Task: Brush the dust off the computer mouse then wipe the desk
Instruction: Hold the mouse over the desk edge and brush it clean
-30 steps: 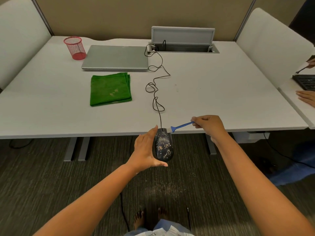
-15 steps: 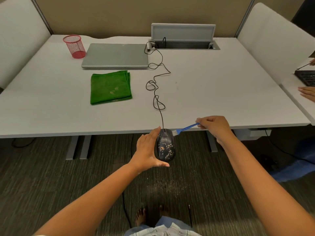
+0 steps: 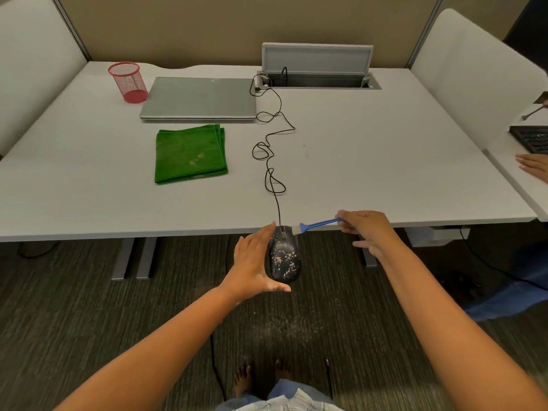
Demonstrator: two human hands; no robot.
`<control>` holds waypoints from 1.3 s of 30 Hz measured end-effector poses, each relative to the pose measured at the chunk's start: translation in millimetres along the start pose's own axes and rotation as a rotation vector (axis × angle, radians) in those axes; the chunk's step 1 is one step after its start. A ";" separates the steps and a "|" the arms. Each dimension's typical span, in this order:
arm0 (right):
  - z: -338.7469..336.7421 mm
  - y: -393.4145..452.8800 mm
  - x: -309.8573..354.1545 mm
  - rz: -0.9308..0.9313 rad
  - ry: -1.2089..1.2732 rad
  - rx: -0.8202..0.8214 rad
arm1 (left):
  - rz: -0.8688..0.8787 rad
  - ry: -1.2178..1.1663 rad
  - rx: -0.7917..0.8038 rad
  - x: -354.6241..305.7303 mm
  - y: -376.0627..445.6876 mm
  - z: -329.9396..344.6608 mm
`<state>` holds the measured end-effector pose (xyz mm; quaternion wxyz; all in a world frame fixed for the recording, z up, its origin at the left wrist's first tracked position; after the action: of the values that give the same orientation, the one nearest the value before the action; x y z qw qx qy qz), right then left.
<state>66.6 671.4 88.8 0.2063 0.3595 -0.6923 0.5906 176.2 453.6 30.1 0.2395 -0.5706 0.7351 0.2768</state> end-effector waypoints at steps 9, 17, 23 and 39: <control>17.4 -1.8 -4.1 0.204 0.150 0.210 | 0.018 -0.001 -0.046 -3.6 5.7 -4.7; 17.6 -0.6 -2.4 0.177 0.325 0.281 | 0.024 0.012 -0.045 -3.9 9.0 -6.0; 18.4 -0.7 -3.1 0.174 0.358 0.262 | 0.039 0.008 -0.039 -5.3 10.5 -6.7; 16.3 2.4 -9.9 0.172 0.253 0.183 | -0.002 -0.004 0.001 -5.1 2.1 4.8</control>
<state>73.6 658.2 76.7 0.2069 0.2390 -0.6322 0.7074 175.5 460.9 30.3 0.2413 -0.5706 0.7344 0.2773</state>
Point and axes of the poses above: each hand's wrist, its own y-axis towards the middle knuckle, its own z-axis out of the palm, x = y × z, the point moved 4 cm from there along y, towards the middle knuckle, and after that the axes turned 11 degrees about z, right-handed, at the moved point
